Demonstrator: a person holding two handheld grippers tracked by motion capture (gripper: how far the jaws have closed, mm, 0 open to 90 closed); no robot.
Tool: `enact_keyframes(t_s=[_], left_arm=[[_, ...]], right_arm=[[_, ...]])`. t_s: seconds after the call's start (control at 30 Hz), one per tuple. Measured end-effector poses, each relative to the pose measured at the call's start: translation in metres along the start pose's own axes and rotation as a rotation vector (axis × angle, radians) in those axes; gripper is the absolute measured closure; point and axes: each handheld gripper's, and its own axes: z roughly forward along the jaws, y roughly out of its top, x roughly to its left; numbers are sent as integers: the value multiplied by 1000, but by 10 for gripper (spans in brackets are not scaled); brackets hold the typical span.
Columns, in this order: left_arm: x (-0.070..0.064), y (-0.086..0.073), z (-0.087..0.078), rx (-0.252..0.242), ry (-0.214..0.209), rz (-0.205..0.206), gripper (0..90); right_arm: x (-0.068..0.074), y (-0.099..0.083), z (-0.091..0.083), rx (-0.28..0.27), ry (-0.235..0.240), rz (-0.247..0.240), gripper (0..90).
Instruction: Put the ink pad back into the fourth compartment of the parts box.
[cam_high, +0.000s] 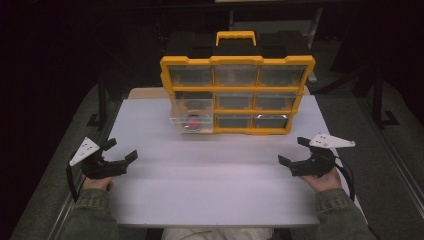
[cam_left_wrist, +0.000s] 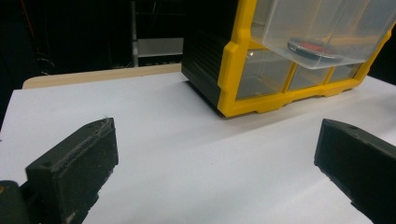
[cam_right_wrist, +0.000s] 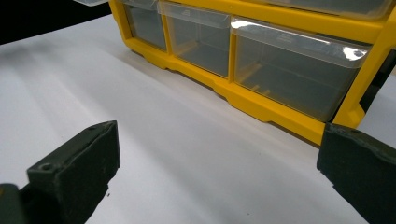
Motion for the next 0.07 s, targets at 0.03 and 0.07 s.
enact_keyframes(t_s=[0.03,0.07], left_arm=[[1,0,-1,-7,-5,-4,0],[1,1,-3,-14,-10,-7,0]], right_arm=[[0,0,0,-1,0,1,0],[0,0,0,-2,0,2,0]])
